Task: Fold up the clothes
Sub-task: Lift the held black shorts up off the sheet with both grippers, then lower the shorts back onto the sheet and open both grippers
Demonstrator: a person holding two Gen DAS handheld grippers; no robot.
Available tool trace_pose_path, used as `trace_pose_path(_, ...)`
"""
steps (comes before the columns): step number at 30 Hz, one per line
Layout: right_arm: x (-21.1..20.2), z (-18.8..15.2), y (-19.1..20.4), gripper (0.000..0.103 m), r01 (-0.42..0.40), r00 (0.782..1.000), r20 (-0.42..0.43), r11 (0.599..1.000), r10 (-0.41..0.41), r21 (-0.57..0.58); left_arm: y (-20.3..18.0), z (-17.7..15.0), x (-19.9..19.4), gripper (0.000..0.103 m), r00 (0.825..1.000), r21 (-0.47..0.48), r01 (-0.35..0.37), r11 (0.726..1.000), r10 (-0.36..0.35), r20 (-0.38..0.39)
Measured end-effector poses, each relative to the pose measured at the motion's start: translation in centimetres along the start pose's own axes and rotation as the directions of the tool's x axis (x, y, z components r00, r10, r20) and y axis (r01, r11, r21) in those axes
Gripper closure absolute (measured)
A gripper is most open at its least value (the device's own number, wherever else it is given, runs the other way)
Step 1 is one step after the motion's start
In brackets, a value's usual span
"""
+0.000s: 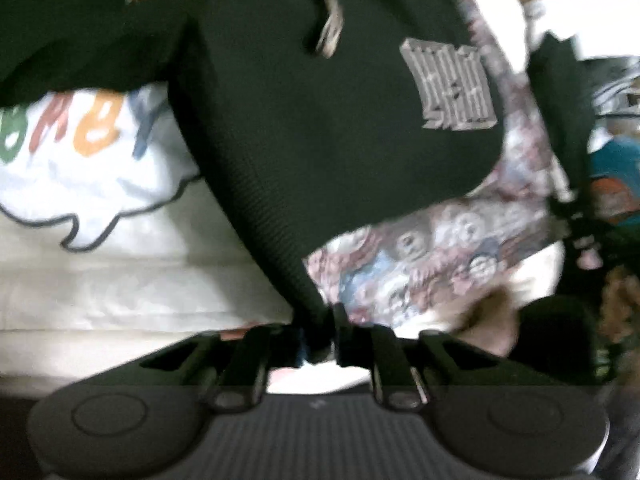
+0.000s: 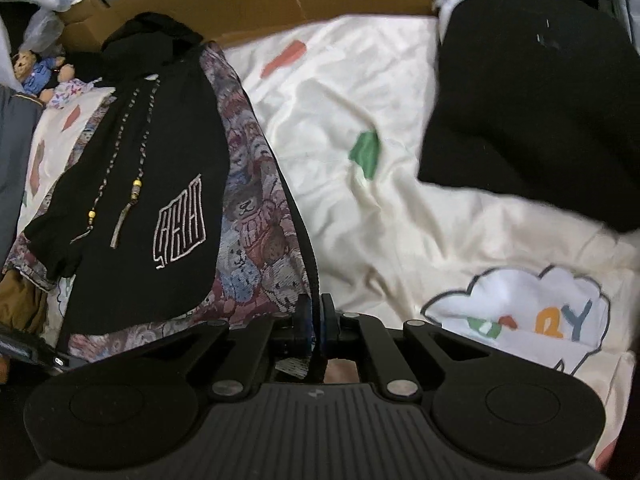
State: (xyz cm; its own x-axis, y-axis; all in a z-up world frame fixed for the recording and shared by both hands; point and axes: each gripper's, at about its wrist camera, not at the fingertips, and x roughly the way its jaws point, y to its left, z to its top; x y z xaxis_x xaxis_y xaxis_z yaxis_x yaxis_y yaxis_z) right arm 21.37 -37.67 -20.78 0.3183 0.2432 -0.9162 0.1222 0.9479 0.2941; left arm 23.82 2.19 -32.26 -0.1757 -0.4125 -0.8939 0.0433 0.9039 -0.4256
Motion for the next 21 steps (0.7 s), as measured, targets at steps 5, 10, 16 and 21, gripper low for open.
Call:
trace_pose_path(5, 0.2, -0.9, 0.1, 0.071, 0.002, 1.000, -0.006, 1.000, -0.002, 0.026, 1.3, 0.2, -2.2, 0.064, 1.000, 0.037, -0.004, 0.999, 0.004, 0.002)
trace_pose_path(10, -0.5, -1.2, 1.4, 0.068, -0.013, 1.000, 0.023, 1.000, 0.013, 0.022, 2.5, 0.7, -5.5, 0.062, 0.998, 0.040, -0.017, 0.999, 0.015, 0.060)
trace_pose_path(16, -0.5, -1.1, 5.0, 0.068, -0.058, 0.998, 0.034, 0.998, 0.059, -0.019, 7.6, -0.3, -11.9, 0.062, 0.974, -0.041, -0.098, 0.994, 0.104, 0.200)
trace_pose_path(21, -0.1, -0.9, 8.0, 0.068, -0.084, 0.996, 0.031, 0.995, 0.086, -0.050, 11.0, -1.4, -16.1, 0.062, 0.941, -0.100, -0.139, 0.985, 0.163, 0.296)
